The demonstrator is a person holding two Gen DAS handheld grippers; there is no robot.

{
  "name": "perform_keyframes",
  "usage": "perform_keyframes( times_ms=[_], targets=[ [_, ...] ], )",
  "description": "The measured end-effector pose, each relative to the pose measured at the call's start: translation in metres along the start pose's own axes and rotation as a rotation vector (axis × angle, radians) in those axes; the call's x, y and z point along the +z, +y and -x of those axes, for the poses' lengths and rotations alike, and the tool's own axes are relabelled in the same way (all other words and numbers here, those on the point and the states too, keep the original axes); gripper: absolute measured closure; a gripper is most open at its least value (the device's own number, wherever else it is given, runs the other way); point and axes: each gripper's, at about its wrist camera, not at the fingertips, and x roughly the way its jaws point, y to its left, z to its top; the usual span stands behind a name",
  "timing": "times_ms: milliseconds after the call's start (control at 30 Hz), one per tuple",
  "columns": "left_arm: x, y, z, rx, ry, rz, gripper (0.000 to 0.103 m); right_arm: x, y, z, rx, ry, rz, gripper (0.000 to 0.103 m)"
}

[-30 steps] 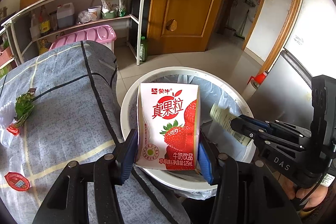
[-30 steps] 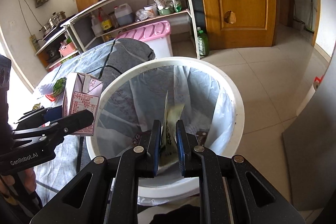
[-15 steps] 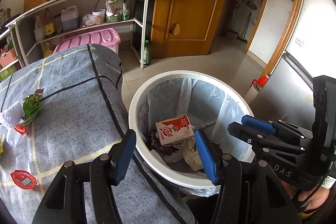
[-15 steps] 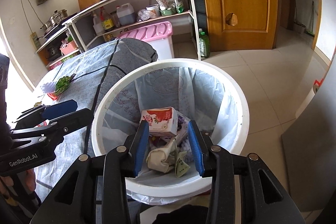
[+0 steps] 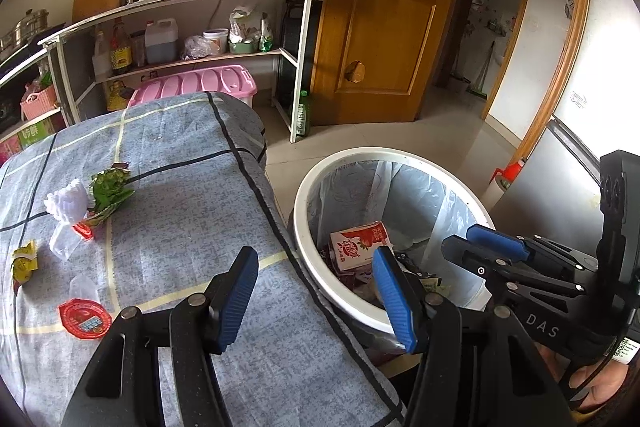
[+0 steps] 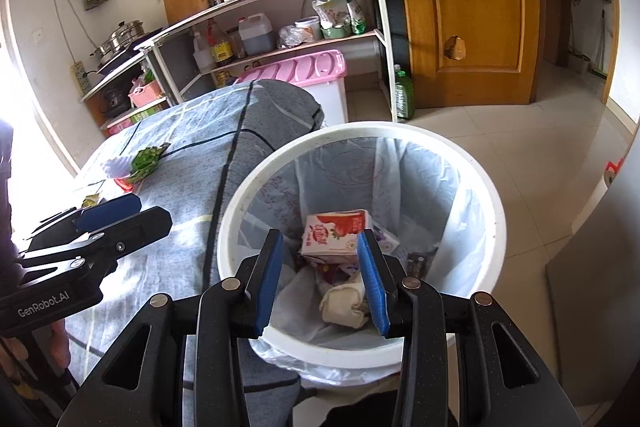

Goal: Collect trash
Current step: 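Move both open grippers back toward the yellow wrapper and red-lidded cup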

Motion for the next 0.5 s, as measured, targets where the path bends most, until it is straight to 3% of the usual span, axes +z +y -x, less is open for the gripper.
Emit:
perform_keyframes(
  times_ms=[167,500],
  targets=[
    [-0.006,0.013,0.016,0.064,-0.032,-0.001,0.044,0.001,0.019,0.001,0.03,-0.012,0.02,0.059],
    [-0.018,0.052,0.042,0.101,-0.057,0.064,0.044,0.002,0.06,-0.003,0.069,-0.023,0.069,0.059]
  ],
)
